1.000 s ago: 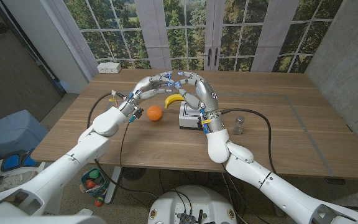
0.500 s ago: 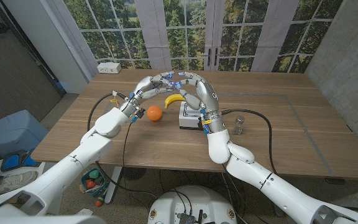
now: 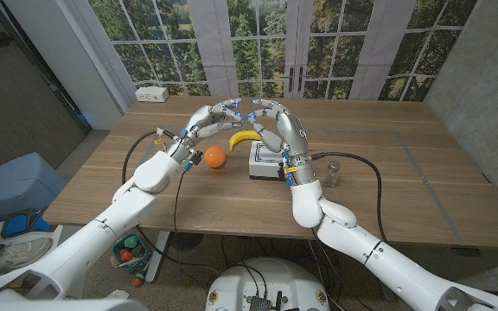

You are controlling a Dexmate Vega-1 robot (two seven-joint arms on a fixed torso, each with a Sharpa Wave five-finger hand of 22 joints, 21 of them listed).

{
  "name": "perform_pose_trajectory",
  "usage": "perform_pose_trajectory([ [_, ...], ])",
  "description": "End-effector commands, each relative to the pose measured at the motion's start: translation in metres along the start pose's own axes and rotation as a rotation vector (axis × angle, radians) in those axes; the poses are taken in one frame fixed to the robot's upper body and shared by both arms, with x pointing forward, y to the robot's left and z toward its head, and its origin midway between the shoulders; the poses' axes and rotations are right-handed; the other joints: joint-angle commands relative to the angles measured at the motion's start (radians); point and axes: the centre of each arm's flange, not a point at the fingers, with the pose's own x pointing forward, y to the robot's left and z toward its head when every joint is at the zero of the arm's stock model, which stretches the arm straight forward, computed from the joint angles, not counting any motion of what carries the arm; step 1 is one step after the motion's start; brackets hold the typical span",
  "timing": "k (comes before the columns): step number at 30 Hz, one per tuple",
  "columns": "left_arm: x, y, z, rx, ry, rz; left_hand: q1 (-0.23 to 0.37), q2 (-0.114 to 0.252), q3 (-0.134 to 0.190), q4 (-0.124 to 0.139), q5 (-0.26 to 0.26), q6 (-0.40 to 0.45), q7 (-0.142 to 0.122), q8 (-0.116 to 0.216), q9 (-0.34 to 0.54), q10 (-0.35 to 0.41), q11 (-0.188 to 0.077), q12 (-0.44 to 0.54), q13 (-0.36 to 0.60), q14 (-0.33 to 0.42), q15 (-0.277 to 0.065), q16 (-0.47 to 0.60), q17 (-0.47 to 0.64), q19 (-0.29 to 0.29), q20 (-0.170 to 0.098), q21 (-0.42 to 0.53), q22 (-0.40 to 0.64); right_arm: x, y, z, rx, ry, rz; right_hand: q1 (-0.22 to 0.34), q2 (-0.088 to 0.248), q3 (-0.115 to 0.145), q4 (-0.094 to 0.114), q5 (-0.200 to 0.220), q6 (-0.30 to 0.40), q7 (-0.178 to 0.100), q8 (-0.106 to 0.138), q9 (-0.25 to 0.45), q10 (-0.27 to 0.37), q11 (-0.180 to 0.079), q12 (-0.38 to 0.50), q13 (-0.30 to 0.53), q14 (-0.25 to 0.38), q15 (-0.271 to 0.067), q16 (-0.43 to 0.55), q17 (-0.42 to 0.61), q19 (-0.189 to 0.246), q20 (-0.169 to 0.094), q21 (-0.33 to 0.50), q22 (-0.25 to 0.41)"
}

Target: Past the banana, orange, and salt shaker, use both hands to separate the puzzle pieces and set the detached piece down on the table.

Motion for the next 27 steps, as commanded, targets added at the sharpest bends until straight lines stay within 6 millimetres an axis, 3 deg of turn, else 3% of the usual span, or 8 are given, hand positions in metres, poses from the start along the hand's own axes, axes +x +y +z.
perform_pose_trajectory([
  [1, -0.004, 0.001, 0.003, 0.028, -0.006, 0.041, 0.016, -0.001, -0.004, 0.000, 0.004, 0.016, 0.021, 0.001, 0.001, 0.012, 0.001, 0.006, 0.003, 0.000, -0.038, 0.001, 0.002, 0.003, -0.009, -0.002, 0.003, 0.000, -0.007, -0.003, -0.016, 0.012, -0.034, 0.008, -0.001, -0.006, 0.001, 0.001, 0.003, 0.001, 0.005, 0.002, 0.006, -0.002, 0.000, 0.001, 0.008, -0.179, -0.001, 0.002, -0.002, -0.056, 0.004, 0.001],
  [14, -0.012, 0.014, 0.001, 0.060, 0.020, 0.114, 0.032, 0.001, -0.013, -0.001, 0.009, 0.017, 0.028, -0.001, -0.001, 0.035, 0.001, 0.008, 0.005, 0.004, -0.064, 0.002, 0.002, 0.005, -0.011, -0.005, 0.003, 0.000, -0.010, -0.010, -0.060, 0.036, -0.055, 0.007, -0.001, -0.009, 0.002, 0.000, 0.004, -0.004, 0.005, 0.002, 0.005, -0.003, -0.001, 0.003, 0.008, -0.178, -0.003, 0.004, -0.003, -0.057, 0.006, 0.001],
  [18, -0.015, 0.021, 0.000, 0.055, 0.029, 0.140, 0.047, 0.001, -0.018, -0.004, 0.018, 0.019, 0.053, -0.003, -0.004, 0.051, 0.002, 0.009, 0.006, 0.015, -0.080, 0.005, 0.001, 0.008, -0.034, -0.007, 0.003, 0.003, -0.009, -0.015, -0.074, 0.056, -0.057, 0.008, 0.000, -0.009, 0.002, 0.001, 0.003, -0.004, 0.005, 0.003, 0.006, -0.003, -0.001, 0.003, 0.008, -0.178, -0.003, 0.004, -0.003, -0.056, 0.007, 0.001],
  [27, -0.022, 0.034, -0.001, 0.064, 0.051, 0.182, 0.066, -0.005, -0.022, -0.009, 0.028, 0.025, 0.077, -0.005, -0.007, 0.066, 0.002, 0.009, 0.006, 0.018, -0.085, 0.004, 0.000, 0.008, -0.037, -0.009, 0.004, 0.009, -0.010, -0.023, -0.093, 0.103, -0.051, 0.008, 0.001, -0.009, 0.002, 0.001, 0.002, -0.003, 0.005, 0.002, 0.009, -0.001, -0.001, 0.003, 0.010, -0.179, -0.005, 0.004, -0.003, -0.056, 0.009, 0.001],
])
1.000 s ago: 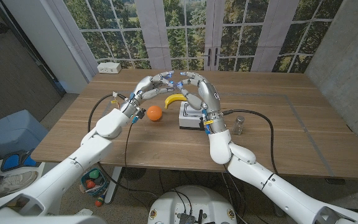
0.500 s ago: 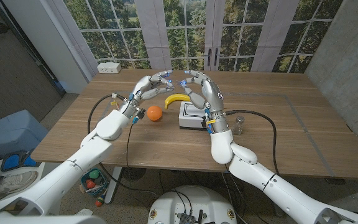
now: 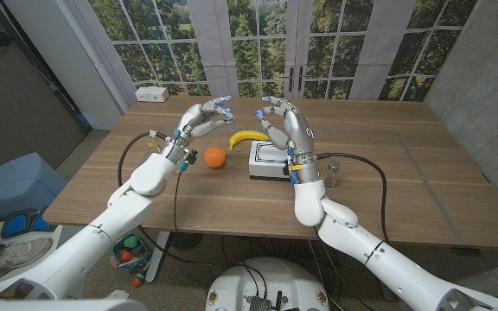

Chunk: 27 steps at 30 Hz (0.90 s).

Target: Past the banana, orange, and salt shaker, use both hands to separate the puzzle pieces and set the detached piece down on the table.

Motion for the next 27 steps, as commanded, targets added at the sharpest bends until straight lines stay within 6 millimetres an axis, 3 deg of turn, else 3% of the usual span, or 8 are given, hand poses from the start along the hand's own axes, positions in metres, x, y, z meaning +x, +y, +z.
perform_pose_trajectory([
  [1, -0.006, 0.018, -0.004, -0.004, 0.030, 0.052, 0.021, -0.005, -0.007, -0.006, 0.015, 0.024, 0.032, 0.005, 0.001, 0.023, 0.004, 0.009, 0.001, 0.013, -0.080, 0.003, 0.002, 0.003, -0.012, -0.003, 0.004, 0.008, 0.000, -0.011, -0.024, 0.060, 0.001, 0.008, 0.001, -0.001, 0.002, 0.001, 0.002, -0.003, 0.009, 0.002, 0.010, -0.001, -0.001, 0.004, 0.010, -0.179, -0.005, 0.004, -0.003, -0.056, 0.009, 0.001],
  [12, -0.007, 0.030, -0.012, -0.004, 0.085, 0.072, 0.059, -0.016, -0.009, -0.008, 0.041, 0.034, 0.065, 0.009, 0.007, 0.041, 0.007, 0.006, 0.002, 0.020, -0.084, 0.002, 0.002, 0.003, -0.013, -0.006, 0.004, 0.014, -0.006, -0.021, -0.005, 0.149, 0.008, 0.006, 0.000, -0.004, 0.002, 0.001, 0.003, -0.003, 0.009, 0.002, 0.012, -0.004, -0.001, 0.004, 0.011, -0.177, -0.006, 0.004, -0.003, -0.056, 0.011, 0.001],
  [27, -0.003, 0.037, -0.019, 0.057, 0.177, 0.083, 0.077, 0.001, -0.016, 0.003, 0.063, -0.002, 0.062, 0.012, 0.038, 0.061, 0.012, 0.005, 0.003, 0.020, -0.083, 0.000, 0.002, 0.002, -0.009, -0.008, 0.007, 0.020, -0.021, -0.043, 0.033, 0.315, 0.044, -0.003, -0.003, -0.008, 0.006, 0.001, 0.007, -0.018, 0.009, 0.001, 0.017, 0.000, -0.002, 0.003, 0.013, -0.173, -0.013, 0.002, 0.000, -0.053, 0.015, 0.000],
])
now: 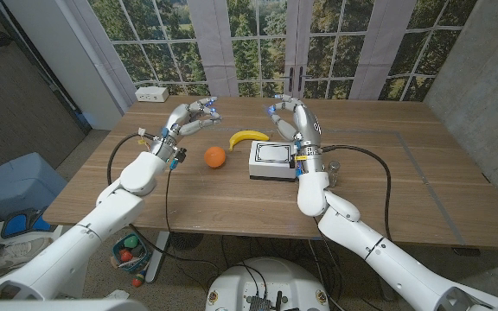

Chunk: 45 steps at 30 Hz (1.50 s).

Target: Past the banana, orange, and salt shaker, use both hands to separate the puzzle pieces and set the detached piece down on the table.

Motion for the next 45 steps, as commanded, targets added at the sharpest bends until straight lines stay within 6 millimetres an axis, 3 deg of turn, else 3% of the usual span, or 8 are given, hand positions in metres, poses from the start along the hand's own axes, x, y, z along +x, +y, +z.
perform_pose_trajectory([
  [1, 0.004, 0.006, -0.004, 0.054, 0.071, 0.023, 0.006, 0.003, -0.003, 0.007, 0.009, -0.003, 0.003, 0.008, 0.007, 0.014, -0.001, 0.005, 0.004, 0.009, -0.083, 0.000, 0.002, 0.000, 0.000, -0.001, 0.002, 0.008, -0.011, -0.018, 0.038, 0.139, 0.033, -0.004, -0.003, -0.006, 0.003, 0.001, 0.000, -0.005, 0.003, 0.001, 0.009, -0.001, -0.001, 0.004, 0.013, -0.173, -0.006, 0.002, 0.000, -0.053, 0.007, 0.000],
  [13, 0.012, 0.004, 0.008, 0.297, 0.136, 0.021, -0.002, 0.008, -0.016, 0.014, 0.017, -0.003, -0.019, 0.008, 0.007, 0.019, -0.005, 0.002, 0.005, 0.007, -0.082, -0.001, 0.002, 0.004, 0.000, 0.000, 0.003, 0.013, -0.024, -0.045, 0.045, 0.280, 0.045, -0.010, -0.004, -0.009, 0.006, 0.001, -0.003, -0.004, 0.000, -0.001, 0.013, 0.004, -0.001, 0.003, 0.016, -0.171, -0.008, 0.002, 0.001, -0.046, 0.009, 0.000],
  [32, 0.021, -0.014, 0.023, 0.553, 0.192, -0.009, -0.017, 0.013, -0.032, 0.021, 0.020, 0.002, -0.043, 0.007, 0.003, 0.020, -0.007, -0.003, 0.006, 0.006, -0.080, -0.001, 0.003, 0.006, 0.004, -0.001, 0.003, 0.001, -0.037, -0.073, -0.052, 0.390, 0.042, -0.011, -0.004, -0.012, 0.004, 0.000, -0.004, 0.004, 0.000, 0.001, 0.013, 0.010, -0.002, 0.004, 0.012, -0.171, -0.008, 0.006, -0.003, -0.040, 0.011, 0.000],
  [45, 0.039, -0.024, 0.018, 0.651, 0.172, -0.084, -0.021, 0.018, -0.040, 0.021, 0.020, 0.007, -0.052, 0.006, 0.000, 0.031, -0.010, -0.002, 0.007, 0.016, -0.079, 0.003, 0.003, 0.013, 0.017, 0.001, 0.003, -0.008, -0.043, -0.087, -0.124, 0.450, 0.038, -0.014, -0.002, -0.015, 0.004, -0.002, -0.004, 0.004, -0.001, 0.002, 0.013, 0.010, -0.002, 0.005, 0.008, -0.168, -0.010, 0.008, -0.005, -0.037, 0.012, 0.000],
])
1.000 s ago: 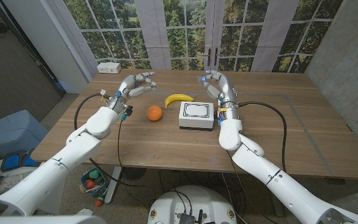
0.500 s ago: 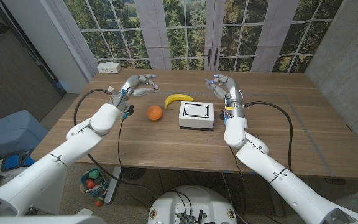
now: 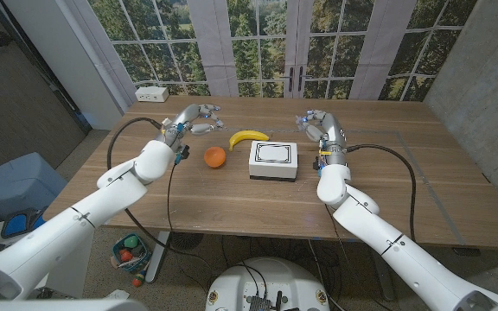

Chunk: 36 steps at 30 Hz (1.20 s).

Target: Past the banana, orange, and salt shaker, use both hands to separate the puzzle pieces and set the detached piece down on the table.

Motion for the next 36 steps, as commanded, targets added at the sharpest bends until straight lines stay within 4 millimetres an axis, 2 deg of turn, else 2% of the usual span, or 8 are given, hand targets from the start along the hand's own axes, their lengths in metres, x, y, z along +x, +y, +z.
perform_pose_trajectory([
  [1, 0.014, -0.009, 0.006, 0.146, -0.027, -0.034, -0.010, -0.001, -0.004, 0.001, 0.005, 0.002, -0.009, 0.002, 0.001, 0.008, 0.002, -0.002, 0.002, 0.014, -0.077, 0.004, 0.003, 0.003, 0.009, 0.001, 0.003, -0.002, -0.005, -0.017, -0.064, 0.060, -0.019, -0.008, 0.004, -0.003, -0.001, -0.002, 0.001, 0.000, 0.001, 0.005, 0.005, 0.003, -0.002, 0.006, -0.001, -0.166, -0.006, 0.003, -0.006, -0.036, 0.005, 0.000],
  [17, 0.027, -0.026, 0.009, 0.284, -0.013, -0.104, -0.012, 0.000, -0.014, -0.001, 0.003, 0.017, -0.002, 0.004, -0.004, 0.020, 0.001, -0.002, 0.003, 0.020, -0.084, 0.004, 0.003, 0.004, 0.015, -0.001, 0.003, 0.002, -0.001, -0.030, -0.185, 0.105, -0.049, -0.011, -0.001, -0.003, -0.004, -0.002, 0.005, 0.004, -0.001, 0.001, 0.013, 0.004, 0.000, 0.006, -0.007, -0.164, -0.016, -0.002, -0.010, -0.031, 0.005, -0.001],
  [23, 0.030, -0.033, 0.008, 0.286, -0.019, -0.121, -0.014, 0.003, -0.018, -0.001, 0.000, 0.001, 0.003, -0.006, -0.009, 0.022, 0.000, -0.004, 0.003, 0.020, -0.084, 0.003, 0.003, 0.004, 0.015, -0.002, 0.003, 0.002, 0.001, -0.034, -0.216, 0.118, -0.043, -0.010, -0.001, -0.001, -0.006, -0.001, 0.010, 0.007, 0.000, 0.000, 0.011, 0.006, -0.002, 0.006, -0.009, -0.164, -0.019, -0.003, -0.012, -0.029, 0.005, -0.001],
  [31, 0.035, -0.043, 0.001, 0.268, -0.019, -0.154, -0.013, 0.004, -0.021, -0.001, -0.002, 0.001, -0.005, -0.009, -0.011, 0.027, 0.000, -0.004, 0.003, 0.026, -0.088, 0.004, 0.003, 0.006, 0.015, -0.002, 0.003, 0.001, 0.004, -0.036, -0.287, 0.129, -0.040, -0.009, -0.003, 0.001, -0.008, 0.003, 0.010, 0.010, -0.002, -0.001, 0.007, 0.008, -0.004, 0.006, -0.015, -0.163, -0.026, -0.005, -0.017, -0.027, 0.004, -0.002],
  [36, 0.037, -0.049, -0.003, 0.239, -0.042, -0.165, -0.013, 0.005, -0.023, -0.002, -0.004, 0.004, -0.007, -0.010, -0.013, 0.030, 0.000, -0.003, 0.003, 0.029, -0.090, 0.005, 0.003, 0.007, 0.014, -0.002, 0.002, 0.001, 0.003, -0.039, -0.307, 0.143, -0.034, -0.020, -0.005, 0.001, -0.004, 0.007, 0.013, 0.001, 0.000, 0.001, -0.004, 0.017, -0.009, 0.006, -0.016, -0.156, -0.032, -0.009, -0.019, -0.023, 0.004, -0.002],
])
